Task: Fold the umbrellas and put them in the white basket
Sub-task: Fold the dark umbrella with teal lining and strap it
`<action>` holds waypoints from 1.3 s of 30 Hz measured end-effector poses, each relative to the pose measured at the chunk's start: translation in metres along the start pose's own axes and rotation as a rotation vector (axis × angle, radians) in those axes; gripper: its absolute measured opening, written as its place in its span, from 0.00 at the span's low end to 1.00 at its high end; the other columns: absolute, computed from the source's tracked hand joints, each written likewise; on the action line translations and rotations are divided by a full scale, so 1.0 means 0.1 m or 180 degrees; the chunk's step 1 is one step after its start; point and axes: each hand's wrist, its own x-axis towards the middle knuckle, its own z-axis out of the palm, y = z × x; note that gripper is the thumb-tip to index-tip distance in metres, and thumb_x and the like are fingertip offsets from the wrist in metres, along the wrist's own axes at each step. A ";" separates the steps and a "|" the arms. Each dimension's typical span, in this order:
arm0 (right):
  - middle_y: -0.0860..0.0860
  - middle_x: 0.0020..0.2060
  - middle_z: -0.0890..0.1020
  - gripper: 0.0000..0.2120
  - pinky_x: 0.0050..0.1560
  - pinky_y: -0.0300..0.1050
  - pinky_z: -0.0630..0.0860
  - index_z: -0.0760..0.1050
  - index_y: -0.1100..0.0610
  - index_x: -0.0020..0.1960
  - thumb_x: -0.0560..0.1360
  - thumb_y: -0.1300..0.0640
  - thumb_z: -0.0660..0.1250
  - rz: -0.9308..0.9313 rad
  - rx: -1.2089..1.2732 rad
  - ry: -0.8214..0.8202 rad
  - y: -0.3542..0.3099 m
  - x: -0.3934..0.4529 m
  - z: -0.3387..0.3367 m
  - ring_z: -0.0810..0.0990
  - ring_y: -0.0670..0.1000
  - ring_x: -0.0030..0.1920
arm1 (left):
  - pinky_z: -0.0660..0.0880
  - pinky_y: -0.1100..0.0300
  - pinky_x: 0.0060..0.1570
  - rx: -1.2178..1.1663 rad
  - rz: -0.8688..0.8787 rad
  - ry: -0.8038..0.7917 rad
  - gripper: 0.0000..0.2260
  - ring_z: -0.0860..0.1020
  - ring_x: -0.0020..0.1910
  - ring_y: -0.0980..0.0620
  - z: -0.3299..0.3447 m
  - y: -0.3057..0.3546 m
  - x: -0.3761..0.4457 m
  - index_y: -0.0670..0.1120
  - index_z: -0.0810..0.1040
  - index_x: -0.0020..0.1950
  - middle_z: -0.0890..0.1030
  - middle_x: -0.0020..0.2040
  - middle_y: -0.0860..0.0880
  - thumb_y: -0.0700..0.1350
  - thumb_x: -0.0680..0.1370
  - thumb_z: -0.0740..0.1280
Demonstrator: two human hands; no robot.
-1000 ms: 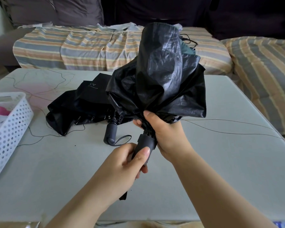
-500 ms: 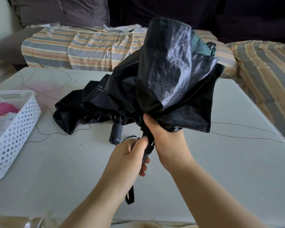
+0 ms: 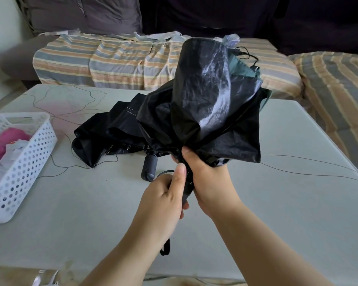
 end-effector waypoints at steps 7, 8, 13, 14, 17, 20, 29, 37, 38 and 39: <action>0.45 0.34 0.81 0.03 0.38 0.47 0.74 0.76 0.53 0.46 0.77 0.56 0.66 0.0094 0.0063 0.0181 0.05 -0.02 0.01 0.80 0.49 0.39 | 0.74 0.54 0.35 0.0912 0.0702 0.0525 0.30 0.77 0.31 0.49 0.01 -0.07 0.01 0.47 0.70 0.39 0.78 0.31 0.48 0.67 0.67 0.38; 0.43 0.35 0.82 0.02 0.39 0.47 0.75 0.77 0.53 0.47 0.78 0.57 0.66 0.0127 0.0110 0.0191 0.03 -0.03 0.00 0.81 0.48 0.41 | 0.74 0.53 0.36 0.1010 0.0763 0.0500 0.29 0.77 0.32 0.47 0.01 -0.06 0.01 0.48 0.69 0.39 0.79 0.32 0.48 0.68 0.67 0.39; 0.46 0.41 0.85 0.04 0.44 0.47 0.80 0.78 0.54 0.51 0.78 0.57 0.65 0.0392 0.0079 0.0025 -0.03 -0.03 -0.06 0.83 0.45 0.42 | 0.71 0.62 0.29 0.0704 0.0402 -0.0002 0.21 0.74 0.24 0.54 0.00 0.00 0.05 0.48 0.73 0.38 0.79 0.29 0.48 0.62 0.75 0.53; 0.45 0.41 0.85 0.03 0.46 0.46 0.79 0.78 0.53 0.50 0.78 0.57 0.66 0.0420 -0.0001 -0.0009 -0.03 -0.02 -0.07 0.83 0.45 0.44 | 0.70 0.63 0.27 0.0507 0.0251 -0.0085 0.19 0.73 0.23 0.54 -0.01 0.00 0.07 0.47 0.74 0.38 0.79 0.28 0.47 0.59 0.77 0.55; 0.45 0.46 0.85 0.04 0.54 0.44 0.77 0.78 0.50 0.51 0.76 0.56 0.67 0.0456 -0.0095 -0.0139 -0.07 -0.01 -0.07 0.82 0.44 0.50 | 0.66 0.67 0.22 0.0044 -0.0083 -0.0139 0.18 0.71 0.22 0.51 -0.03 0.01 0.11 0.42 0.74 0.38 0.77 0.26 0.46 0.54 0.79 0.58; 0.48 0.48 0.85 0.08 0.58 0.45 0.76 0.80 0.53 0.51 0.73 0.52 0.71 0.0494 -0.0232 -0.0279 -0.13 -0.01 -0.09 0.82 0.45 0.51 | 0.63 0.68 0.20 -0.0211 -0.0267 -0.0103 0.17 0.70 0.21 0.51 -0.04 0.02 0.13 0.43 0.75 0.37 0.76 0.25 0.45 0.53 0.79 0.59; 0.42 0.72 0.52 0.37 0.55 0.37 0.70 0.52 0.44 0.69 0.70 0.49 0.73 -0.0171 -0.1106 0.0846 -0.15 -0.04 -0.05 0.67 0.49 0.67 | 0.63 0.67 0.21 -0.0006 -0.0199 -0.0208 0.20 0.69 0.21 0.50 0.06 0.04 0.07 0.39 0.72 0.36 0.74 0.25 0.45 0.53 0.79 0.59; 0.35 0.72 0.33 0.24 0.74 0.40 0.56 0.65 0.34 0.61 0.69 0.40 0.71 -0.1656 -0.2352 -0.0073 -0.19 -0.06 -0.25 0.34 0.39 0.74 | 0.65 0.64 0.24 -0.0030 -0.0396 -0.0299 0.19 0.69 0.22 0.51 0.00 0.09 0.04 0.39 0.76 0.44 0.76 0.25 0.46 0.55 0.77 0.59; 0.34 0.72 0.33 0.22 0.76 0.55 0.52 0.66 0.31 0.62 0.69 0.34 0.66 -0.1672 -0.2517 -0.0366 -0.22 -0.04 -0.30 0.34 0.45 0.76 | 0.64 0.64 0.23 -0.0041 -0.0403 -0.0263 0.18 0.69 0.22 0.50 -0.03 0.09 0.05 0.40 0.76 0.42 0.76 0.25 0.46 0.55 0.77 0.59; 0.32 0.72 0.33 0.18 0.75 0.63 0.48 0.66 0.29 0.62 0.72 0.32 0.59 -0.1593 -0.2590 -0.0646 -0.26 -0.01 -0.37 0.33 0.47 0.76 | 0.64 0.64 0.22 -0.0056 -0.0398 -0.0222 0.18 0.68 0.21 0.50 -0.05 0.09 0.06 0.40 0.75 0.40 0.75 0.25 0.45 0.54 0.77 0.60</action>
